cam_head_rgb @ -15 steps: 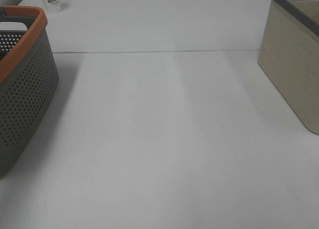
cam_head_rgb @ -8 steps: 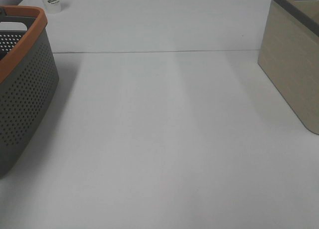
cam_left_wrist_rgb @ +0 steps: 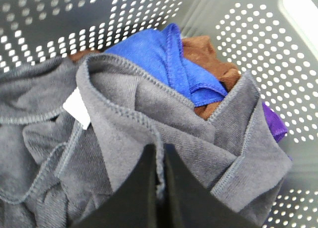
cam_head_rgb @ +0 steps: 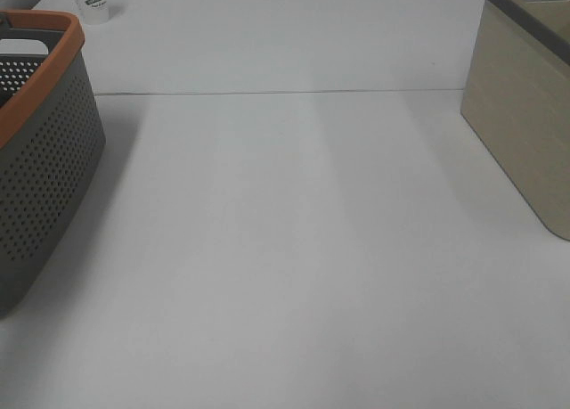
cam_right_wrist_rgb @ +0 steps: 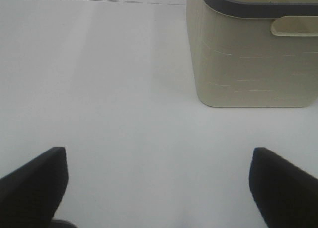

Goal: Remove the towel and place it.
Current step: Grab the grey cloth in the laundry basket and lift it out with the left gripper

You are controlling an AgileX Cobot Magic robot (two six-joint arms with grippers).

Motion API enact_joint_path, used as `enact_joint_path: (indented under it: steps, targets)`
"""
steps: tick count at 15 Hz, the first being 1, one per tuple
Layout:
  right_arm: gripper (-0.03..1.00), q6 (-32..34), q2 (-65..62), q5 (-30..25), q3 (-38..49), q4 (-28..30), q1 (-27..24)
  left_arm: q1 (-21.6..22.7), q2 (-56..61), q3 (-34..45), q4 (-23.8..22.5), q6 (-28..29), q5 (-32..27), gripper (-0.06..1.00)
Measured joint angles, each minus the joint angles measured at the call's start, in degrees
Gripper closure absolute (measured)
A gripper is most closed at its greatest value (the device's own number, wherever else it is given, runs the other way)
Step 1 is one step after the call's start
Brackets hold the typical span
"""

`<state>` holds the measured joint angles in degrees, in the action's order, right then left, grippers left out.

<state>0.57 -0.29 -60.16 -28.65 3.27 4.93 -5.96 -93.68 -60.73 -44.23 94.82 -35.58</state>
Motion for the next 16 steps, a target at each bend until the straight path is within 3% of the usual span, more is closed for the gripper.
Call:
enact_joint_path:
  steps: [2, 7, 13, 16]
  targets:
    - [0.02, 0.0, 0.0, 0.0, 0.0, 0.0, 0.0, 0.0, 2.2, 0.0, -0.3, -3.5, 0.2, 0.94]
    - [0.02, 0.0, 0.0, 0.0, 0.0, 0.0, 0.0, 0.0, 10.3, 0.0, -0.5, -4.3, 5.0, 0.94]
    - [0.02, 0.0, 0.0, 0.0, 0.0, 0.0, 0.0, 0.0, 22.9, 0.0, -4.9, -11.6, 15.6, 0.94]
    - [0.03, 0.0, 0.0, 0.0, 0.0, 0.0, 0.0, 0.0, 27.5, -0.3, -6.9, -11.8, 25.7, 0.94]
